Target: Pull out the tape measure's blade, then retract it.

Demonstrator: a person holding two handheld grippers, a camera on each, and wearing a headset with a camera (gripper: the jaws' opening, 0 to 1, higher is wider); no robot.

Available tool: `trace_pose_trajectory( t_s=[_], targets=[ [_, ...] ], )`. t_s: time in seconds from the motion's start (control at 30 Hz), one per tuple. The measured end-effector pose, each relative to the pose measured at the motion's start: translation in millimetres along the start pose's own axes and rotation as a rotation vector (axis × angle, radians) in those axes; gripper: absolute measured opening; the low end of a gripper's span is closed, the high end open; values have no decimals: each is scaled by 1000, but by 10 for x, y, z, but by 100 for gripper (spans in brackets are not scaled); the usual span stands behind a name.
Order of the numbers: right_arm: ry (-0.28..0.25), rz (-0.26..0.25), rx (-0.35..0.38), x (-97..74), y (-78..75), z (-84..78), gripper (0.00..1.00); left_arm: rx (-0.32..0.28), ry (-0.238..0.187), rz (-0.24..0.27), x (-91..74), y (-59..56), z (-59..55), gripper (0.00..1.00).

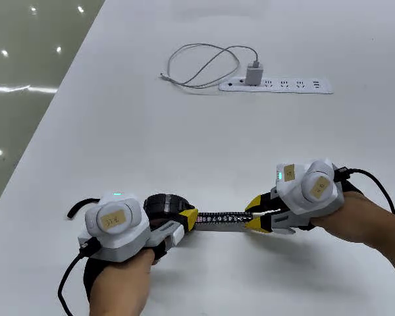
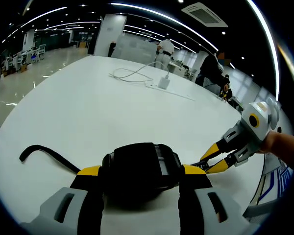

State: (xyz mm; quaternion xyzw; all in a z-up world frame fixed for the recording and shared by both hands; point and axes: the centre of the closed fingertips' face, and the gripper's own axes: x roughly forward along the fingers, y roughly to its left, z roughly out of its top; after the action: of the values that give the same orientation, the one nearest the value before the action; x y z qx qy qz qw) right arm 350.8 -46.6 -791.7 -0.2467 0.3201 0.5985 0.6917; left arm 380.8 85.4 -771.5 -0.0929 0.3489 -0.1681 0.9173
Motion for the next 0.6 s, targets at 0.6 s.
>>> trace_pose_trajectory(
  t_s=[0.6],
  targets=[
    [-30, 13, -1, 146, 40, 184, 11, -12, 1, -12, -6, 6, 0, 57]
  ],
)
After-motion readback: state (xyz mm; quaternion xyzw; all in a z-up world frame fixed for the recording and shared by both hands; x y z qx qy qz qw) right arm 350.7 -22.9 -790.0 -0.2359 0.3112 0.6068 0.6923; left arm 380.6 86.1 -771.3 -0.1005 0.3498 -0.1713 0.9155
